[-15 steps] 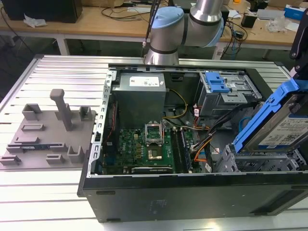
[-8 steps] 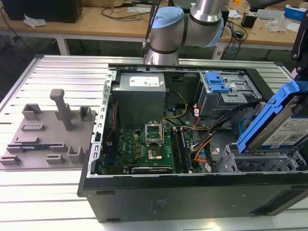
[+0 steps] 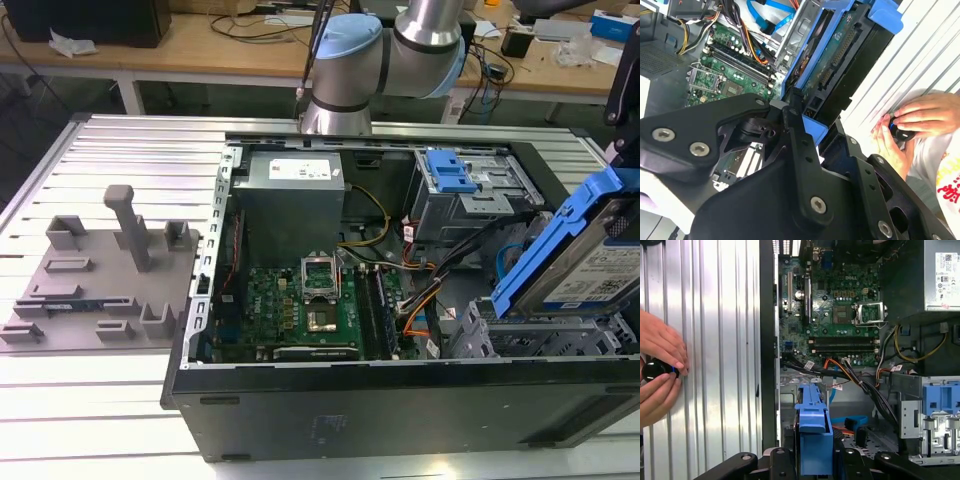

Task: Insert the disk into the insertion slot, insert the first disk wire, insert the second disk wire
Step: 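Insert the disk into the insertion slot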

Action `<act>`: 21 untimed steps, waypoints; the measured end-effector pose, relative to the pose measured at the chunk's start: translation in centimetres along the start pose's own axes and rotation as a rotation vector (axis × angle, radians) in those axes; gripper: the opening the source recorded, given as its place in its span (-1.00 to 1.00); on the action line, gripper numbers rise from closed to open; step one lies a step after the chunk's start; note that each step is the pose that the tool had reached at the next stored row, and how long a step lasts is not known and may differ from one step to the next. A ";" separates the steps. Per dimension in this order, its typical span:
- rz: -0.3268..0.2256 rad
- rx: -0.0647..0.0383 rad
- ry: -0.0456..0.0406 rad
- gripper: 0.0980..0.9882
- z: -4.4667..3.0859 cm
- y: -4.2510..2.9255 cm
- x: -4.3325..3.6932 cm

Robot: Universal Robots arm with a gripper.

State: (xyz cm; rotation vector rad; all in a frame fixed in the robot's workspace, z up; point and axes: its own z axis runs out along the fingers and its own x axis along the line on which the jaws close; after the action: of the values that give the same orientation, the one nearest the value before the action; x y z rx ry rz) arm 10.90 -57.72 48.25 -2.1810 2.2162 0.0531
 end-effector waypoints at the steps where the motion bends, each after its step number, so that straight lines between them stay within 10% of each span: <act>1: 0.000 0.000 0.0009 -0.40 0.01 0.00 -0.08; 21: 0.000 0.000 0.0053 -0.40 0.39 -0.18 -1.58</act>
State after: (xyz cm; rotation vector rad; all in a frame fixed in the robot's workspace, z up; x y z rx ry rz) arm 11.10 -56.13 47.94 -2.1837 2.2190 0.0472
